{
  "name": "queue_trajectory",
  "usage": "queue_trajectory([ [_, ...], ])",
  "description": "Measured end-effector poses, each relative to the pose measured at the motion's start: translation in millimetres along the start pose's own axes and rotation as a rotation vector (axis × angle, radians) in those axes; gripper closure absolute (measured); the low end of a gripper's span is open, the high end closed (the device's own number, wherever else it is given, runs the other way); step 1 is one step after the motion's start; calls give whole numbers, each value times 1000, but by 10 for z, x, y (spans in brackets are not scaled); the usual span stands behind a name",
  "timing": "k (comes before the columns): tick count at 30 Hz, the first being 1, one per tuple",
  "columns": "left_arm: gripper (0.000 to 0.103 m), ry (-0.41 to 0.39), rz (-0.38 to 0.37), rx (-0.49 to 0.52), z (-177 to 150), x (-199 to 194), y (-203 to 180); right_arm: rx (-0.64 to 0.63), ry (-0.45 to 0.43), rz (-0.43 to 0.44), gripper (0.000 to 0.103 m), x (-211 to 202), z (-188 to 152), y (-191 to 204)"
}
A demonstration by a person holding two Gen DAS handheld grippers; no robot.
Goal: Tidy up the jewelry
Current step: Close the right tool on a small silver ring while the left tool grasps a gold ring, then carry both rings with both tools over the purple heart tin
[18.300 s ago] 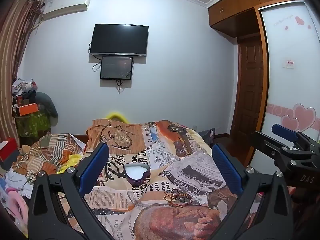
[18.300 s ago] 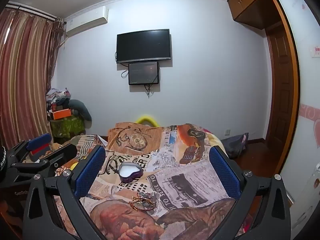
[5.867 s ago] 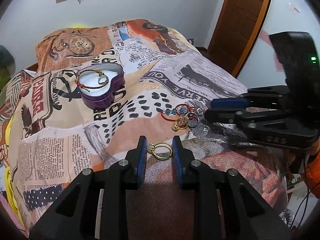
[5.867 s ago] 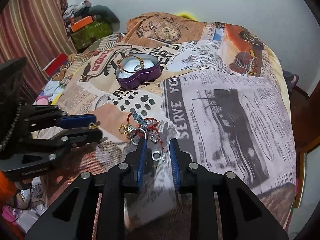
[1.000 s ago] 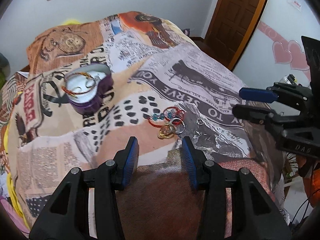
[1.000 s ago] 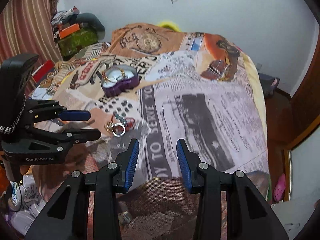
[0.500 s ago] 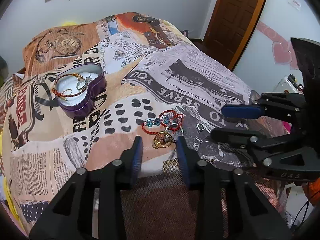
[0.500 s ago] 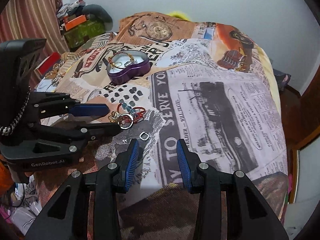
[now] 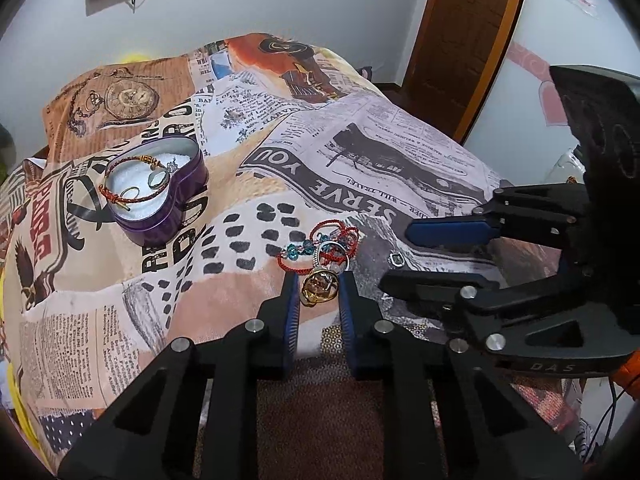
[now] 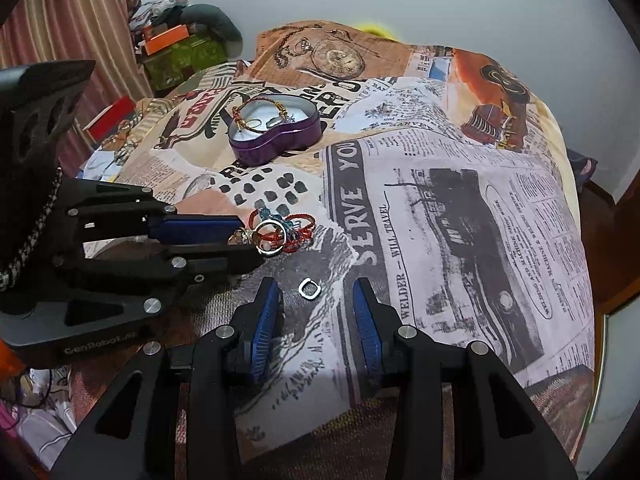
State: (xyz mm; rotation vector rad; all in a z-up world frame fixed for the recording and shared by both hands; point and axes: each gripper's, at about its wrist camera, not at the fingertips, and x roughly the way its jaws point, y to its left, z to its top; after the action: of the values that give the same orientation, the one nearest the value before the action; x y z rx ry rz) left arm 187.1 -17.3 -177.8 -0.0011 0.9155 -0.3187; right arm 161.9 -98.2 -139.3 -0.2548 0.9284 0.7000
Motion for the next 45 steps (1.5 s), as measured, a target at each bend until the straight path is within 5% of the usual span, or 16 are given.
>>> queue_trajectory([
  [9, 84, -3, -2, -16, -38, -86, 28, -4, 3, 11, 93, 51, 21, 22],
  [18, 84, -42, 12, -37, -27, -277, 73, 40, -10, 35, 93, -47, 72, -24],
  [32, 84, -164, 71, -69, 185, -711, 333, 42, -200, 7, 93, -570, 567, 36],
  [45, 84, -229, 114, -102, 384, -753, 669, 15, -268, 70, 93, -473, 973, 237],
])
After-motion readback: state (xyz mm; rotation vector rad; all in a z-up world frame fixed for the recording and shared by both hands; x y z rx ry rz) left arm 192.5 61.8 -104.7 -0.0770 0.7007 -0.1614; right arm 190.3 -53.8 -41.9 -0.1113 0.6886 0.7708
